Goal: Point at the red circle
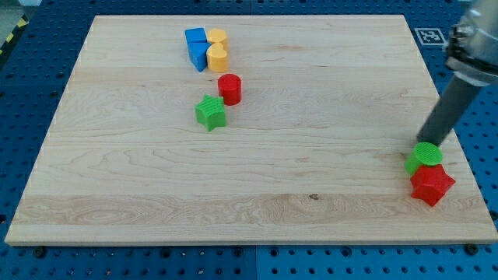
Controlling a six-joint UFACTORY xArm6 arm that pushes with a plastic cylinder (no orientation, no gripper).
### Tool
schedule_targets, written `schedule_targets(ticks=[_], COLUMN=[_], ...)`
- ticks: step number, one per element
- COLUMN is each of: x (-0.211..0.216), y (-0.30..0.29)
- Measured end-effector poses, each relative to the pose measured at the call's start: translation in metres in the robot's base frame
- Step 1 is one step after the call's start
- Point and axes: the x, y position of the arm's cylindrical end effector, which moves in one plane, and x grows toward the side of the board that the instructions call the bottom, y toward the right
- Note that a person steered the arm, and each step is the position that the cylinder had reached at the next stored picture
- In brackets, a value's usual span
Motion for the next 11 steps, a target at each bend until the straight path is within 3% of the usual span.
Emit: schedule_targets(ticks=[1,3,4,5,7,9,11], x=[0.01,0.083,0.098,0.082,-0.045,-0.122,-0.123], y=[0.034,0.044,0.046,0.06,0.038,-0.094,-0.227])
